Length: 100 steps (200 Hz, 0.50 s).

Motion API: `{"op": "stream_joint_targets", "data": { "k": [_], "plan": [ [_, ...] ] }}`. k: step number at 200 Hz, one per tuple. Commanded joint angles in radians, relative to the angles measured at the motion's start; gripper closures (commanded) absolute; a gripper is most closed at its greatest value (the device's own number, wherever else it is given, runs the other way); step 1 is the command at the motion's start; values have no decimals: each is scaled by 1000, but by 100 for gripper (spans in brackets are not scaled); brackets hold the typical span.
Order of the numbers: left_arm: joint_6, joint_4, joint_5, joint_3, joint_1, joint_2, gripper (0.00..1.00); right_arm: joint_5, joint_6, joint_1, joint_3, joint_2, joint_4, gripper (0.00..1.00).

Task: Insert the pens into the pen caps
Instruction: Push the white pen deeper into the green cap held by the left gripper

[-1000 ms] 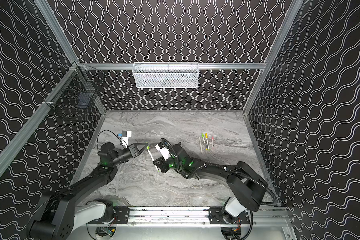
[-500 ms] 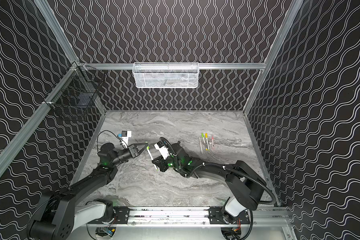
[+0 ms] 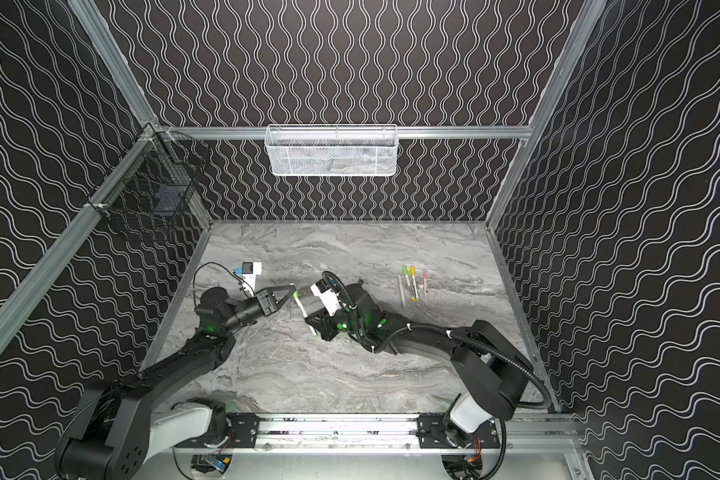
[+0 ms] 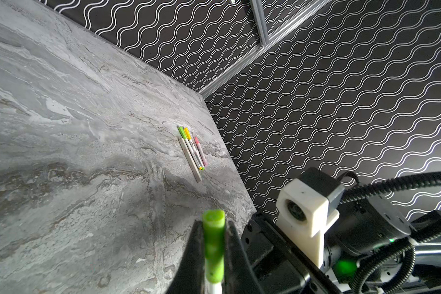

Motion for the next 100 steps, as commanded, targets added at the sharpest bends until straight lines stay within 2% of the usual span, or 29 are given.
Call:
{"op": "stream_joint_targets", "data": {
  "k": [1, 62, 100],
  "plan": [
    [-31, 94, 41, -9, -1, 7, 90, 17, 24, -6, 24, 11, 74, 88],
    [-45, 160, 50, -24, -8, 9, 90, 52, 84, -9, 57, 49, 147, 90],
    [22, 35, 36, 0, -37, -42, 89, 56, 64, -23, 89, 46, 137, 90]
  ]
}}
